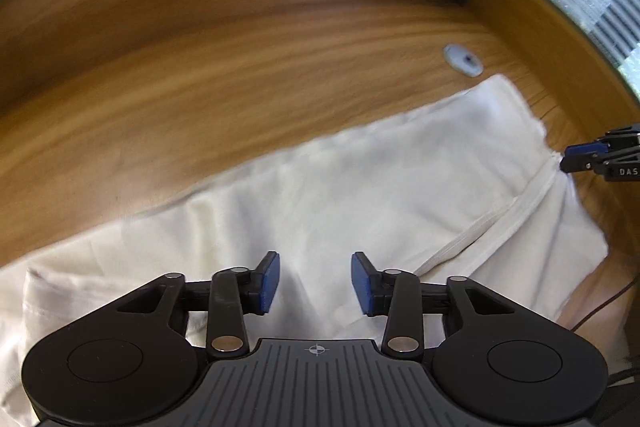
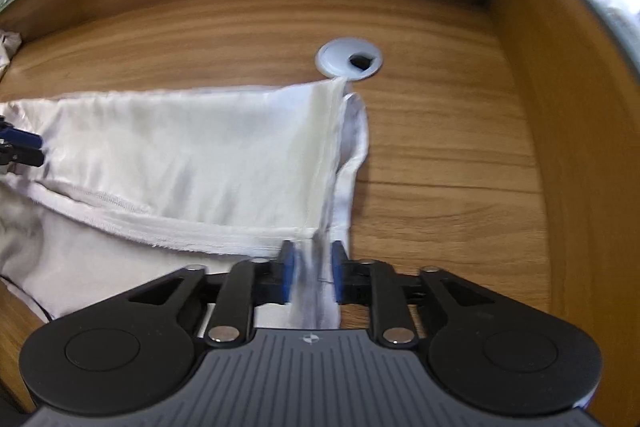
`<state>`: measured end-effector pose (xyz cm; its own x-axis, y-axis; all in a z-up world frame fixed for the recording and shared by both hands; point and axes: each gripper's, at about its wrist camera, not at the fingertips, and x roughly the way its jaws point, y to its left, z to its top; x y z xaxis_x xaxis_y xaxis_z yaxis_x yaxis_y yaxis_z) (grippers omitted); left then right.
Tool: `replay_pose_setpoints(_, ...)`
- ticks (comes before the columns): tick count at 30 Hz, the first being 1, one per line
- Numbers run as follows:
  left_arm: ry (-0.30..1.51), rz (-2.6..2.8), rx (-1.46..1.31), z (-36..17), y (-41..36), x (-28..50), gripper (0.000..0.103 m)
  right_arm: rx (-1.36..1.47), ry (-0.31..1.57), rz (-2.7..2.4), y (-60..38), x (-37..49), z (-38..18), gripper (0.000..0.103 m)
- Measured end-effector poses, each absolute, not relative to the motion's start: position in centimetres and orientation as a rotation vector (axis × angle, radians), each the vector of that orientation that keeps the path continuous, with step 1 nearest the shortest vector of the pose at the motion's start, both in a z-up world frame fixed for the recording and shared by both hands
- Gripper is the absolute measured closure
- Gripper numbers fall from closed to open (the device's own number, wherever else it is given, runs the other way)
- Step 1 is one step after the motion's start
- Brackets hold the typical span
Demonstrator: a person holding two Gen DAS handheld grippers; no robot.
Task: Fold clothes
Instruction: 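Open the right tool and release the folded hem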
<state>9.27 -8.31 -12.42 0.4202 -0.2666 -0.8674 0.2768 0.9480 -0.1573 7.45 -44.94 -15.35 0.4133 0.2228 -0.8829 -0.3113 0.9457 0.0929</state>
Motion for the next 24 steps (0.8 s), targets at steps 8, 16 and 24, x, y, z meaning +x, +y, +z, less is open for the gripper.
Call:
replay_pose_setpoints(8, 1.017, -0.457, 0.000, -8.0, -12.3, 10.9, 0.041, 0.037, 1.086, 0.244, -47.9, 3.1, -14.4, 0.045)
replay_pose_setpoints(16, 1.054, -0.529, -0.041, -6.7, -17.7, 12.8, 0.041, 0.059, 1.074, 0.266, -47.7, 4.1, -16.8, 0.045)
replay_pose_setpoints(24, 1.111, -0.485, -0.136, -5.3, -21.7, 14.4, 0.021, 0.036, 1.062, 0.322, -46.7, 5.9, -18.2, 0.067)
